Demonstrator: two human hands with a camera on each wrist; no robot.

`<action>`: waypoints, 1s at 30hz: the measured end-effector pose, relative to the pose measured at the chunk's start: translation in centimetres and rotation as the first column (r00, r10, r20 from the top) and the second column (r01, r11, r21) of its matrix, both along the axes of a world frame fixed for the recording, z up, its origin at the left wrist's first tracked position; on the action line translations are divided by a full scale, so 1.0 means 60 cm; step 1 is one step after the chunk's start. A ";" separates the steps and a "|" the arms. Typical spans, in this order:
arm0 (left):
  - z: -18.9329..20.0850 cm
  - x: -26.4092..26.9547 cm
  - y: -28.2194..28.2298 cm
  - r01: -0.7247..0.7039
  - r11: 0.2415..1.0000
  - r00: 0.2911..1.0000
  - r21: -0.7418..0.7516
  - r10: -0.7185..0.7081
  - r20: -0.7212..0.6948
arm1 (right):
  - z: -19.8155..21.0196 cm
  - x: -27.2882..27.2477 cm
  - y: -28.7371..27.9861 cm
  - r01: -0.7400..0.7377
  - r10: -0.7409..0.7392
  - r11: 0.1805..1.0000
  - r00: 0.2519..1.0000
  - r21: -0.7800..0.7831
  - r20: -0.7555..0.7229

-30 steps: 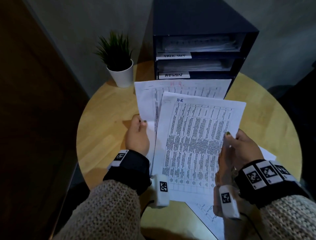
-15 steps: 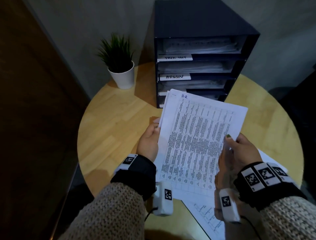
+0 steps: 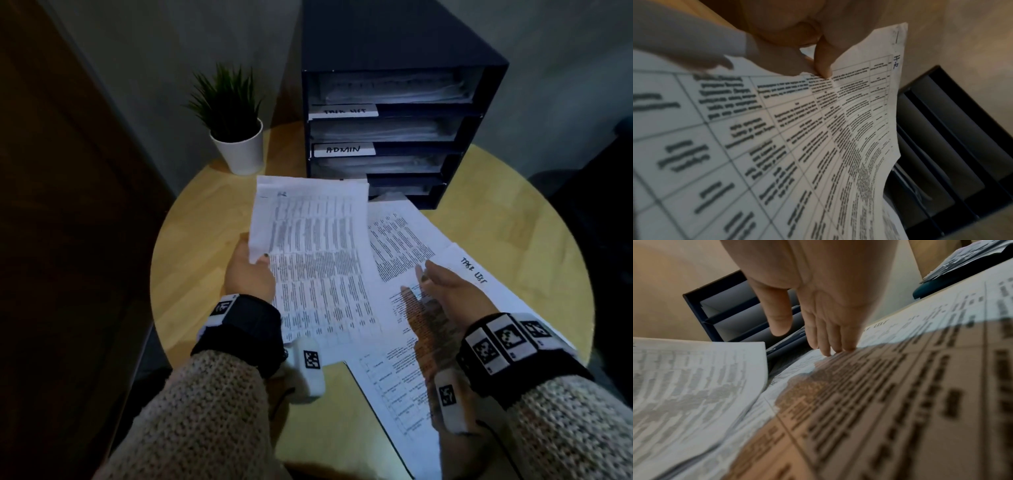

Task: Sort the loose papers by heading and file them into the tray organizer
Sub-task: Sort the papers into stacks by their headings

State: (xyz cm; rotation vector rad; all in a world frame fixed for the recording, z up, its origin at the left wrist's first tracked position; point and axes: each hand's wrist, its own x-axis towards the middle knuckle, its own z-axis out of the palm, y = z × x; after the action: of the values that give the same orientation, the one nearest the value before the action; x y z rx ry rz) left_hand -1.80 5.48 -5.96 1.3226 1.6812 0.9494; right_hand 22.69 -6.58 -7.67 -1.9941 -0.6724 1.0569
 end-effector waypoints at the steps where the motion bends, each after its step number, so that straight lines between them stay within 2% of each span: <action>1: 0.002 -0.007 0.004 -0.019 1.000 1.000 0.012 0.019 0.006 | 0.002 0.001 0.001 -0.009 0.009 1.000 1.000 0.007 -0.004; 5: 0.020 -0.034 0.021 -0.078 0.992 0.996 0.098 0.073 0.056 | 0.009 0.014 0.003 -0.004 0.003 1.000 0.997 -0.005 -0.083; 7: 0.028 -0.045 0.028 -0.102 0.983 0.989 0.152 0.083 0.125 | 0.015 0.017 0.004 0.000 -0.003 1.000 0.994 -0.028 -0.108; 8: 0.033 -0.049 0.029 -0.123 0.977 0.981 0.177 0.092 0.172 | 0.015 0.017 0.002 0.051 -0.050 0.999 0.980 -0.002 -0.194; 10: 0.042 -0.050 0.026 -0.165 0.963 0.965 0.211 0.114 0.236 | 0.009 0.020 -0.001 0.211 -0.161 0.974 0.905 0.086 -0.393; 12: 0.051 -0.047 0.020 -0.207 0.950 0.954 0.235 0.143 0.264 | 0.005 0.021 -0.001 0.309 -0.214 0.944 0.842 0.116 -0.495; 15: 0.069 -0.048 0.014 -0.323 0.904 0.906 0.280 0.210 0.368 | 0.011 0.016 -0.009 0.241 -0.165 0.965 0.865 0.106 -0.473; 18: 0.093 -0.050 0.005 -0.354 0.882 0.899 0.311 0.230 0.373 | 0.021 0.003 -0.023 0.071 -0.049 0.996 0.953 0.063 -0.299; 20: 0.098 -0.047 -0.001 -0.316 0.897 0.909 0.311 0.193 0.369 | 0.022 -0.001 -0.023 0.057 -0.029 0.995 0.955 0.088 -0.294; 22: 0.097 -0.035 -0.010 -0.228 0.934 0.937 0.277 0.133 0.323 | 0.028 0.003 -0.014 0.204 -0.129 0.969 0.902 0.143 -0.412; 24: 0.090 -0.013 -0.018 -0.095 0.970 0.961 0.225 0.031 0.275 | 0.051 0.008 -0.011 0.267 -0.142 0.944 0.862 0.197 -0.486; 27: 0.063 0.024 -0.035 0.107 0.986 0.953 0.127 -0.138 0.269 | 0.076 0.019 -0.020 0.171 -0.043 0.950 0.900 0.261 -0.433; 30: 0.035 0.062 -0.060 0.256 0.965 0.949 0.059 -0.263 0.175 | 0.076 0.025 -0.035 0.065 0.023 0.959 0.952 0.274 -0.305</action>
State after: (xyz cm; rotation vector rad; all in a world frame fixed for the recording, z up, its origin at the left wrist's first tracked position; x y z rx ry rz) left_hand 1.93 1.88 -3.85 1.3961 1.3204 0.9166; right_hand 24.18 -8.69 -3.12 -1.5489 -0.5943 1.1556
